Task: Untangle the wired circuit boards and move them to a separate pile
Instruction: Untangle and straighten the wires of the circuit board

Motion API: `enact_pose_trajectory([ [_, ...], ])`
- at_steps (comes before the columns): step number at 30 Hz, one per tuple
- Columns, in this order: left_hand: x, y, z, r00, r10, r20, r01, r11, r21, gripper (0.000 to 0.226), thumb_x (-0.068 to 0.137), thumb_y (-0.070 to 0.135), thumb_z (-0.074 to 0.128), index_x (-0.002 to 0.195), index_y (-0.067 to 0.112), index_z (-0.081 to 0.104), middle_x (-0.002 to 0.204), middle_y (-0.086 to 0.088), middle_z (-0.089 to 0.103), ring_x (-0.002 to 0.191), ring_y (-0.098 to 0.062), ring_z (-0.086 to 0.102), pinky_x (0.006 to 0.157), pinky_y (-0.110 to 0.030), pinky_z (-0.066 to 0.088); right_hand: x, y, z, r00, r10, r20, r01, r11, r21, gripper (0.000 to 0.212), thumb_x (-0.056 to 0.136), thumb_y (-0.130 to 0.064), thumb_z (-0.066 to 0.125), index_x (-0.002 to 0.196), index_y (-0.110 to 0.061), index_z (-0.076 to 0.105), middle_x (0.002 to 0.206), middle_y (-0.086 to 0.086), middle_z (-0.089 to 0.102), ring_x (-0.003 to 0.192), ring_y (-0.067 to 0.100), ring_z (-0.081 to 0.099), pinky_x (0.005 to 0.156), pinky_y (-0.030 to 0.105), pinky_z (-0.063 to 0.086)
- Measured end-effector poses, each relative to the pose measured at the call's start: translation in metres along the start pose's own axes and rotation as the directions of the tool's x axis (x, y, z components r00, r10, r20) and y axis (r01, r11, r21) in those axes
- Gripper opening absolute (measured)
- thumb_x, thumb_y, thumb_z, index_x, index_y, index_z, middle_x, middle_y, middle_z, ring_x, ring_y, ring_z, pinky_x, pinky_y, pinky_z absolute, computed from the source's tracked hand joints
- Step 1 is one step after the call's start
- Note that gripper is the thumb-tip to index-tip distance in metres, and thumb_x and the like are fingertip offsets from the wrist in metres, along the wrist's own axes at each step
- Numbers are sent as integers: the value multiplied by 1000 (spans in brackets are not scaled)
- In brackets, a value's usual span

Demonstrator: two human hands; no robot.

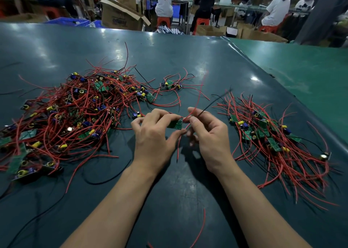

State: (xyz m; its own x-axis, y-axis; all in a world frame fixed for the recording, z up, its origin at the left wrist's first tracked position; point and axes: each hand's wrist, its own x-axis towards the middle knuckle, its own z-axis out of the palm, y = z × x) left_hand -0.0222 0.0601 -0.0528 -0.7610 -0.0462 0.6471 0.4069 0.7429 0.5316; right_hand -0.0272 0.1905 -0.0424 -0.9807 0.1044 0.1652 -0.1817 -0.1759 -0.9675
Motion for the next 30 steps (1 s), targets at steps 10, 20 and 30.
enact_pose_trajectory([
  [10,0,1,4,996,92,-19,-94,977,-192,27,74,22,83,97,10,76,88,-2,59,79,-11,53,72,-41,50,2,1,-6,999,20,-49,-17,997,73,13,86,-9,71,75,-12,77,60,0,61,47,7,46,43,17,37],
  [20,-1,4,4,976,216,-42,-219,972,-84,27,72,29,85,92,15,76,88,2,63,79,-15,57,71,-40,41,15,-20,-34,881,115,-458,80,920,384,16,92,-7,64,77,-6,70,54,-4,58,41,2,41,37,13,28],
  [30,4,-2,-6,978,174,-112,-184,980,-80,28,76,31,81,98,14,77,94,-7,62,66,-16,50,63,-44,51,-7,-16,-30,992,122,-20,-120,989,85,49,65,-59,70,90,-17,66,63,-3,57,45,9,51,35,19,34],
])
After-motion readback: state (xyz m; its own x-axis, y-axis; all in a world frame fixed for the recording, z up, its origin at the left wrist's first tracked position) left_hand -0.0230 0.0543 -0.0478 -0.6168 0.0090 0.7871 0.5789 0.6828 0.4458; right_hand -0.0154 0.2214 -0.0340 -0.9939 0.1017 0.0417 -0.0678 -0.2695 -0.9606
